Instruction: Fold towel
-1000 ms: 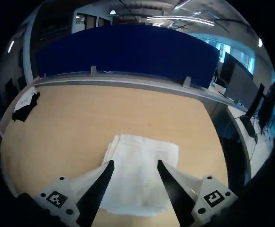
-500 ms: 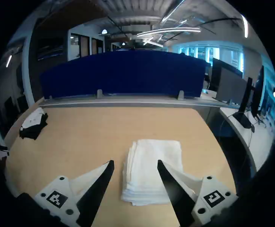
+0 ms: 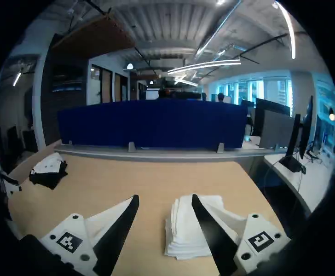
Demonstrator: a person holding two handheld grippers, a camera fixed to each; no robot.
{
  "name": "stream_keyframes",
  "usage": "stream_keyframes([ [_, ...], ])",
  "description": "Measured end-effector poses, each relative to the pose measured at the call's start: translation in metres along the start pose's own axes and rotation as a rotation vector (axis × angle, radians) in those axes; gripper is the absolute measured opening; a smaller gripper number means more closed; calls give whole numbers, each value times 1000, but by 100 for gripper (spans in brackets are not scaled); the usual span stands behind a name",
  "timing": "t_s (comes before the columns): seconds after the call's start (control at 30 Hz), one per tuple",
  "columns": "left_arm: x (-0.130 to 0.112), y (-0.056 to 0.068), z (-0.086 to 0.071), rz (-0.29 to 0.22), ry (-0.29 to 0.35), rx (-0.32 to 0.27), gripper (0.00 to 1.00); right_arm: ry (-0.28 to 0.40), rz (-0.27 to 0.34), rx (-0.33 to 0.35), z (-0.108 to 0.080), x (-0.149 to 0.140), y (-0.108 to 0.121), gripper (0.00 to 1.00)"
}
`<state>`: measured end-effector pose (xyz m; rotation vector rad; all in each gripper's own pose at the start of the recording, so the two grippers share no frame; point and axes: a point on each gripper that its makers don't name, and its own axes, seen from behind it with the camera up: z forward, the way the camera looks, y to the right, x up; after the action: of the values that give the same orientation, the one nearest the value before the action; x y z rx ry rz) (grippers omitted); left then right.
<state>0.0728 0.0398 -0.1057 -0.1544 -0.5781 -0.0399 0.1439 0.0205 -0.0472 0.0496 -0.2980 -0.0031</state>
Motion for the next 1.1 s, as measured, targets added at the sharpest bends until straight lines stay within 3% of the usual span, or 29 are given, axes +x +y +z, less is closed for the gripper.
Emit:
stream_keyframes([
  [0.4, 66, -9, 4, 20, 221, 0, 97, 69, -14, -19, -10, 19, -27, 89],
  [0.6, 90, -20, 3, 14, 308, 19, 97, 92, 16, -27, -10, 28, -36, 89],
  [1.1, 101, -35, 9, 70, 416, 63, 97, 54, 5, -14, -14, 30, -58, 89],
])
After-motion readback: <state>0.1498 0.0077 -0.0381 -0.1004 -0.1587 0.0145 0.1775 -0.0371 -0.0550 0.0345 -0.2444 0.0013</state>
